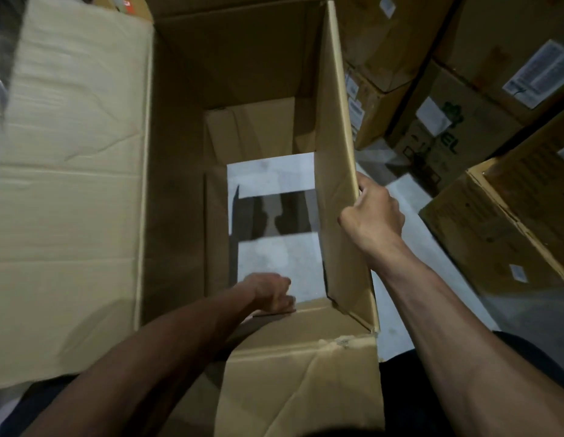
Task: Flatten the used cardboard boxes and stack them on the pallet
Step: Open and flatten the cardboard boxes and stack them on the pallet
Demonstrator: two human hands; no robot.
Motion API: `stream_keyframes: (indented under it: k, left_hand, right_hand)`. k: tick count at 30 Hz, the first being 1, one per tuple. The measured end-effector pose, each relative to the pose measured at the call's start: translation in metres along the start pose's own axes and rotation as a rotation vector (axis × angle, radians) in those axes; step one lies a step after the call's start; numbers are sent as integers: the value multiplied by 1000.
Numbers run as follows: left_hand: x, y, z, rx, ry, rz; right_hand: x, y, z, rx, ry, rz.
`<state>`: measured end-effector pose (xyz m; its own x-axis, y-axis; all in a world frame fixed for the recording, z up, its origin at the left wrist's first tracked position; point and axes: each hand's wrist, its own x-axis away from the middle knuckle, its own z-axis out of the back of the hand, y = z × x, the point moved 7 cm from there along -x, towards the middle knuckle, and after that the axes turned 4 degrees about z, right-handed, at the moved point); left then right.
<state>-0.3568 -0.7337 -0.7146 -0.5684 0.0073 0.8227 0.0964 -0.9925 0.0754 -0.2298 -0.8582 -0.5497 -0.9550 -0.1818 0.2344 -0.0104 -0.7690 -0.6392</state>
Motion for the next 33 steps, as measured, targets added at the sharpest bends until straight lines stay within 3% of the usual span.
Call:
stream_keyframes:
  k: [3,6,8,11,14,17,25,30,33]
  left_hand:
    - [37,-25,56,-9,470,162]
    - [97,-67,93,92,883,436]
    - [139,-98,102,159,1061,604]
    - [162,-142,91,363,1010,779]
    - [160,-161,82,535,940,782]
    - [151,-166,81,610,924,660]
    - [155,-126,79,510,947,181]
    - [151,-96,52,376,823,94]
    - [148,-79,38,389,737,119]
  right_hand:
    - [2,-1,1,28,8,-10]
    - [4,2,2,36,31,-36]
    - [7,3,5,19,57,-60]
    - [14,4,10,-47,97,-81]
    - [20,2,12,-124,144,-95]
    - [20,-1,14,-184,205,-116]
    - [15,-3,12,-460,390,-260]
    - [14,-8,1,-677,394,-286]
    - [12,-5,-7,-685,351,-328]
